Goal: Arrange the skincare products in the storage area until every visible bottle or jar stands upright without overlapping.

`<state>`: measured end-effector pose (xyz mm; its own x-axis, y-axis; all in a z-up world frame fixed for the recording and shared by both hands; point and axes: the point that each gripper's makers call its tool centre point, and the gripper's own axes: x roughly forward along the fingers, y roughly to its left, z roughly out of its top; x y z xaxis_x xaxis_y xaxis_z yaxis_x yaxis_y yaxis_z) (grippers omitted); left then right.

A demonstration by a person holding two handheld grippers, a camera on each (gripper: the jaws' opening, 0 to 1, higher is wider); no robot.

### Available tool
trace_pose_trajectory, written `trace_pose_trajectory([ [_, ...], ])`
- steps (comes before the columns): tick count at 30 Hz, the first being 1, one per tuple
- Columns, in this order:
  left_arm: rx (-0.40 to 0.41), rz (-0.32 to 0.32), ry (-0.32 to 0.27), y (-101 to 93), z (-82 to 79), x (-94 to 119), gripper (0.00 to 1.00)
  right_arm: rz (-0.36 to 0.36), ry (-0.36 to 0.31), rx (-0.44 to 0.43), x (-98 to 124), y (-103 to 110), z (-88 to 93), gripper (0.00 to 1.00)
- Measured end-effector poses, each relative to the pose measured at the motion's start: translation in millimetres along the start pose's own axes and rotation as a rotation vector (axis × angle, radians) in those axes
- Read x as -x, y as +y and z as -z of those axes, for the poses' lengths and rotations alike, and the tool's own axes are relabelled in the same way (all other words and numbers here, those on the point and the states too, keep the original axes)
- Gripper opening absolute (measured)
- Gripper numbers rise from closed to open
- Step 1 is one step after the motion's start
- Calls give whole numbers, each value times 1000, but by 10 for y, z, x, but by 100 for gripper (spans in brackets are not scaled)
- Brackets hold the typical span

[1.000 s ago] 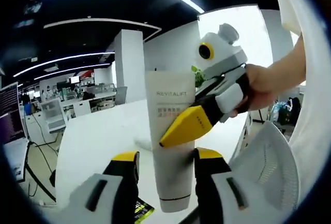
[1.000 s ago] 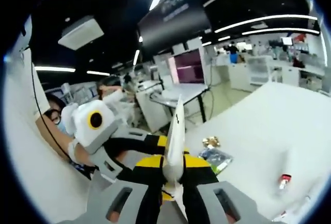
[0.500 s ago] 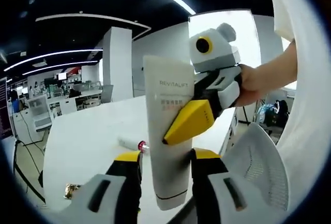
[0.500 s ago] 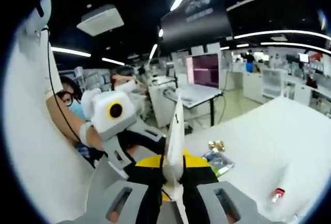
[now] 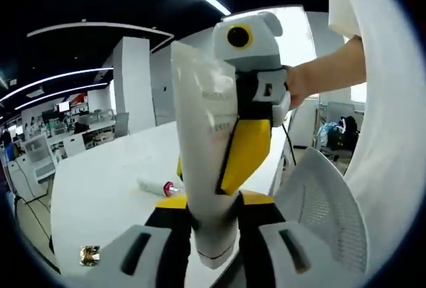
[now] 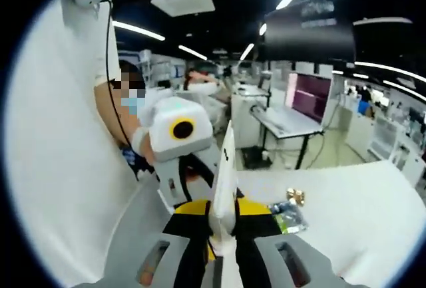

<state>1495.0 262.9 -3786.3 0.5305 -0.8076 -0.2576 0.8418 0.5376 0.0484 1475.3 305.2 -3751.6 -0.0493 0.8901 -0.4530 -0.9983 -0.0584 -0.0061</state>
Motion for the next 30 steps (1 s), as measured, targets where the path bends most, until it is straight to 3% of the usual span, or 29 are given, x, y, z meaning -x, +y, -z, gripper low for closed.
trace_pose_trajectory([
  [11, -65, -73, 97, 92, 175, -1, 19, -16, 177, -16, -111, -38, 157, 12],
  [17, -70, -101, 157, 142, 294, -6, 19, -35, 346, 46, -110, -56, 308, 13],
  [30, -62, -127, 219, 202, 416, 1, 19, -68, 468, 72, -129, -107, 394, 12],
])
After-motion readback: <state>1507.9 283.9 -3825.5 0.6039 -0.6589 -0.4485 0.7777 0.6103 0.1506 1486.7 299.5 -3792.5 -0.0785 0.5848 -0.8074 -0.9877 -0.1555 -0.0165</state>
